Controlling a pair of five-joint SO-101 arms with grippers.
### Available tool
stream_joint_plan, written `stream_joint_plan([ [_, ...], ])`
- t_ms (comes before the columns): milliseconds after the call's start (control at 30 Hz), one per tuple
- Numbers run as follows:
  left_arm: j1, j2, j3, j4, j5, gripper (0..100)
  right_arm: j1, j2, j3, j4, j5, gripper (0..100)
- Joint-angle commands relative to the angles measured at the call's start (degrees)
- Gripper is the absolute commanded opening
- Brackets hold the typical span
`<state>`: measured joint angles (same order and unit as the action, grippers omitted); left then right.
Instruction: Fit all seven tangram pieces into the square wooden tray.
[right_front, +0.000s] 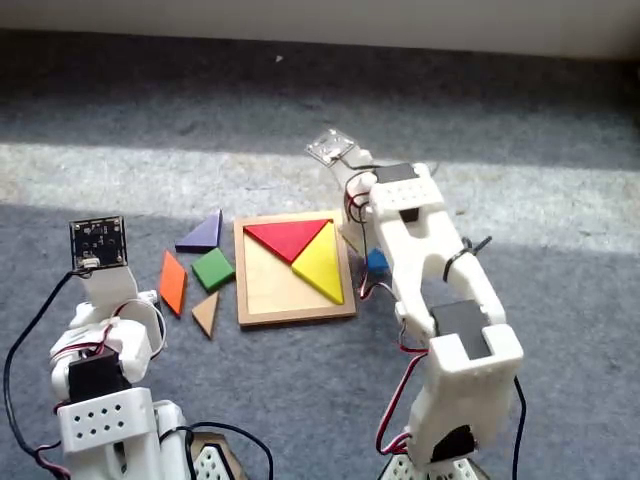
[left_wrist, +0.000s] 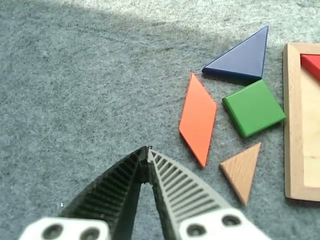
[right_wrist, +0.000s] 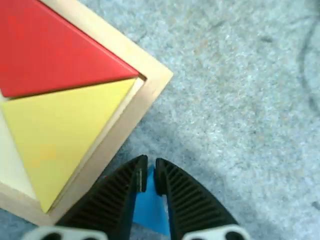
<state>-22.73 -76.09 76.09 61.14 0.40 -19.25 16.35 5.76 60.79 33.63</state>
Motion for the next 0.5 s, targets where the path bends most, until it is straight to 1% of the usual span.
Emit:
stream_joint_plan([
  [0,1.45,-0.48,-0.4,-1.05,-0.35,1,1.19,-9.1,4.97,0.31,-0.97,0.6],
  [100,1.45,-0.48,-0.22,-1.05,-0.35,1,0.92,-12.88,8.92,0.22,-1.23,0.6],
  [200,1.45,-0.48,-0.04,-1.14,-0.35,1,1.19,-15.78,10.86,0.22,-4.75,0.6],
  [367,1.45,-0.48,-0.04,-1.14,-0.35,1,0.75,-20.62,11.65,1.54,-8.53,0.6],
  [467,1.45,-0.48,-0.04,-1.14,-0.35,1,-2.33,-22.81,11.56,2.51,-10.64,0.6],
])
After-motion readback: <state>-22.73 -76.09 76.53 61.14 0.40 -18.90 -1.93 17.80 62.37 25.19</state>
